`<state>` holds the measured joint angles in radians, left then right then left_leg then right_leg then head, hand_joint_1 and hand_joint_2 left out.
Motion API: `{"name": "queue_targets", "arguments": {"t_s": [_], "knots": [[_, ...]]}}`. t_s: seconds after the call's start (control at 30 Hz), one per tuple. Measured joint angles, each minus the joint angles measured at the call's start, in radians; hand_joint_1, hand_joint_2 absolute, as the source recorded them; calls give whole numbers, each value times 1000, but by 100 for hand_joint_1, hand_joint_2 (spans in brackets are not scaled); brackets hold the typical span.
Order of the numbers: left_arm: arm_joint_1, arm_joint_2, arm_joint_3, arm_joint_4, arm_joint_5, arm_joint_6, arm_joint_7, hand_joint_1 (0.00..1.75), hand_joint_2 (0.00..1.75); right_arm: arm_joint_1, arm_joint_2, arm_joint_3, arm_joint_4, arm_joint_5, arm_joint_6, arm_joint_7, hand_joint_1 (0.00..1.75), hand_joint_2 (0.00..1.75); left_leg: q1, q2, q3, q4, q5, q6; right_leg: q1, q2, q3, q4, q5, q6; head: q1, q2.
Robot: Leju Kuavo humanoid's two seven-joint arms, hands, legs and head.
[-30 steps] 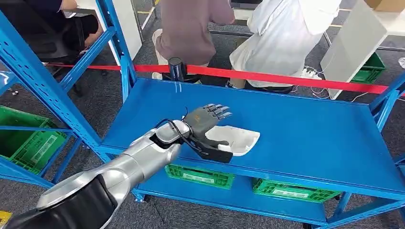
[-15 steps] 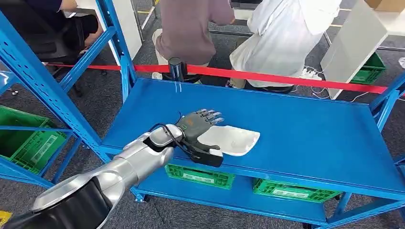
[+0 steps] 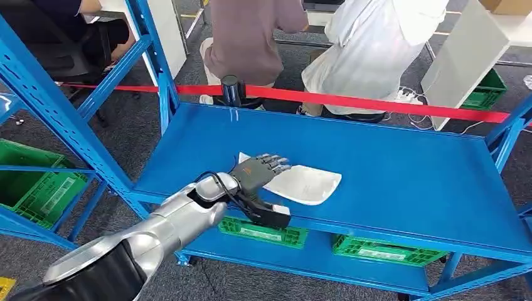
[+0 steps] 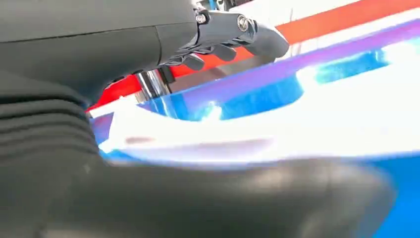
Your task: Take the parts from the cabinet and place them on the table.
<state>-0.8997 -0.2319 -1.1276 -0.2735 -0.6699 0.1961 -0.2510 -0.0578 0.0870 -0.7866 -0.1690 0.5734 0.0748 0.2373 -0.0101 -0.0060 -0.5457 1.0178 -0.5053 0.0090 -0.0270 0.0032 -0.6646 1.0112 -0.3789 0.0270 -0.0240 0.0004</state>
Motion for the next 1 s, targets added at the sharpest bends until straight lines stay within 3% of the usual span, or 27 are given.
{"name": "queue_targets", "arguments": {"t_s": [0.23,1.0], "knots": [[9,0,0,0,0,7,2,0,175,0,0,0,0,2,-2,-1,0,0,0,0,0,0,0,0,0,0,0,0,0,0,0,0],[46,-74,19,0,35,101,48,0,175,-1,0,-16,0,8,-3,-14,0,0,0,0,-1,0,0,0,0,0,-1,0,0,0,0,0]]}}
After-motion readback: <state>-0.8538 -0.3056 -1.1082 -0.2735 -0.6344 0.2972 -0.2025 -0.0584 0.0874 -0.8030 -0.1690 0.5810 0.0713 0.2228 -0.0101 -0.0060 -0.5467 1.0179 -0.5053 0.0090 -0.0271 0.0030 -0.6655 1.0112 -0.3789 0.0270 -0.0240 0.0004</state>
